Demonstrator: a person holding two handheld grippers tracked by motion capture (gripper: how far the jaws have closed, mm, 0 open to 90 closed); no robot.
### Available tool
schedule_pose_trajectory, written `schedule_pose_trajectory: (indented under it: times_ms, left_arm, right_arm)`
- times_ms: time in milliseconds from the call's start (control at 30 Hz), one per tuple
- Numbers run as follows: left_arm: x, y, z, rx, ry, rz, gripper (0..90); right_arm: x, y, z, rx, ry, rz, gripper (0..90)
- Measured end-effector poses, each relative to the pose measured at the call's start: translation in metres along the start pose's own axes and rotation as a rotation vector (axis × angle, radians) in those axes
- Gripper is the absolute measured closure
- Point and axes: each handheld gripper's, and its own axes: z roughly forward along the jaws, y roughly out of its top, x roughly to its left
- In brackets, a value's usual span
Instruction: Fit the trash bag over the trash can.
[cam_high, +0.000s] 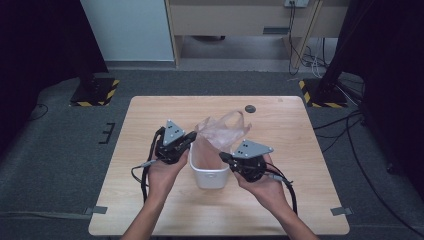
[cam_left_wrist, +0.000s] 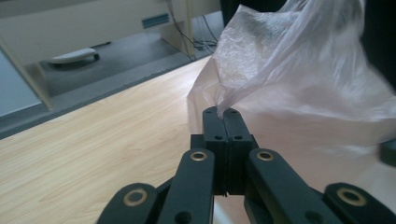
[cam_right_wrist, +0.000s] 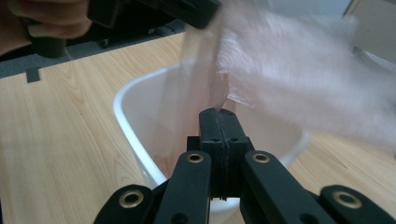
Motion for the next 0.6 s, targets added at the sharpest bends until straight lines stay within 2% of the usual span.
schedule_pose_trajectory:
  times_ms: [200, 233, 267, 333, 400, 600]
  left_arm:
    - [0.011, -0.012, -0.006, -0.001, 0.021, -0.029, 90.0]
    - [0.012, -0.014, -0.007, -0.005, 0.021, -0.04, 90.0]
    - [0.013, -0.016, -0.008, -0.016, 0.006, -0.067, 90.0]
    - [0.014, -0.019, -0.01, -0.024, 0.007, -0.077, 90.0]
    - [0.014, -0.023, -0.012, -0.022, 0.023, -0.071, 90.0]
    - [0.025, -0.031, -0.013, -0.024, 0.031, -0.112, 90.0]
  right_arm:
    - [-0.01, -0.009, -0.009, 0.007, -0.022, 0.019, 90.0]
    - [-0.012, -0.011, -0.011, 0.008, -0.028, 0.024, 90.0]
    - [-0.013, -0.012, -0.011, 0.009, -0.03, 0.031, 90.0]
    - [-0.016, -0.015, -0.012, 0.005, -0.031, 0.046, 90.0]
    - [-0.016, -0.015, -0.013, 0.001, -0.033, 0.046, 90.0]
    - [-0.015, -0.016, -0.016, -0.006, -0.032, 0.041, 90.0]
